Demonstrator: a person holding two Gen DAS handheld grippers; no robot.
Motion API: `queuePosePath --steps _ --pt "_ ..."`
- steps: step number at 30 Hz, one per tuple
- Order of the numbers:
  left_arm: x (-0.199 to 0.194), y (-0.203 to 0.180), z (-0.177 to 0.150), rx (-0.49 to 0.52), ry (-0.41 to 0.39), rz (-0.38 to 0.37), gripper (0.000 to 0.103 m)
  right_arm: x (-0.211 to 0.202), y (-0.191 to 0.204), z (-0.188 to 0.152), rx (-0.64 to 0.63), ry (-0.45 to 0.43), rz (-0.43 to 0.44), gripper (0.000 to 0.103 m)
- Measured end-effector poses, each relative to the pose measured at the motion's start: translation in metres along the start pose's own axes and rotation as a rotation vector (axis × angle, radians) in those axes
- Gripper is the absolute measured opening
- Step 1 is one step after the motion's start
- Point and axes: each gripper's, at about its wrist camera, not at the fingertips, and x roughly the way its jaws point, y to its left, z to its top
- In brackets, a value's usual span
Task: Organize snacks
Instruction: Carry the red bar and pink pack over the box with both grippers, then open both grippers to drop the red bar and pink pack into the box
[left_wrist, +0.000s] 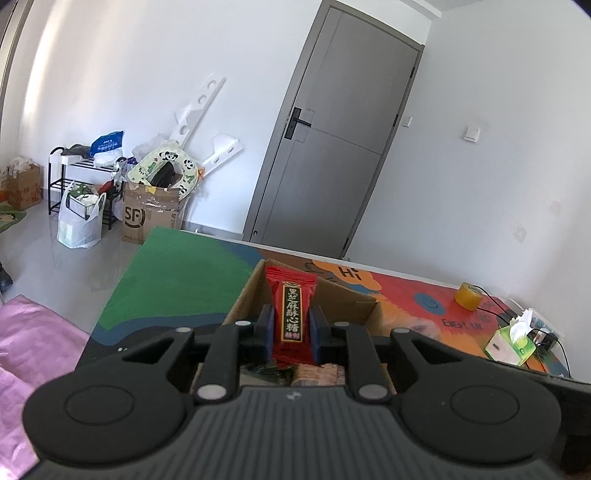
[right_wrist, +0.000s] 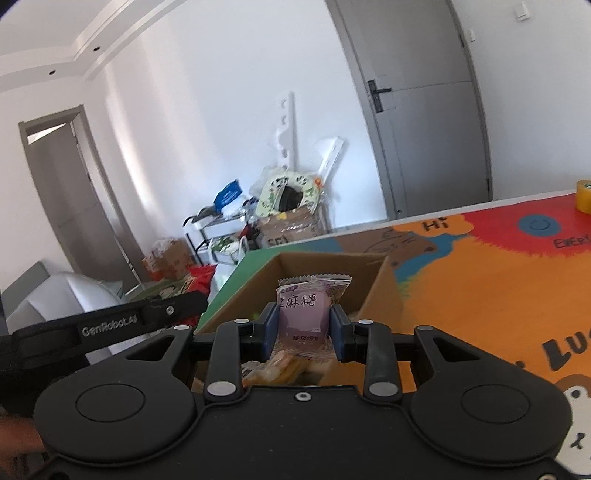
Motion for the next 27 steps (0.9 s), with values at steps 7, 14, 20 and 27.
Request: queuePosePath --steps 7,14,20,27 --pt "0.012 0.006 0.005 0.001 0.015 -0.003 0.018 0.0 -0.01 0.006 0.03 -0.019 -0.054 0.043" --pt "0.031 -0.001 0.006 0.021 0.038 -0.024 0.018 -0.003 -0.032 0.005 0.071 -0.025 -0.112 0.044" --pt "0.046 -0.012 0.01 0.041 0.054 -0.051 0.018 -0.006 -0.049 0.006 0.099 -0.035 -0.153 0.047" --pt "0.058 -0.026 0.015 0.051 0.044 -0.047 0.025 -0.015 -0.067 0.007 0.124 -0.049 -0.188 0.047"
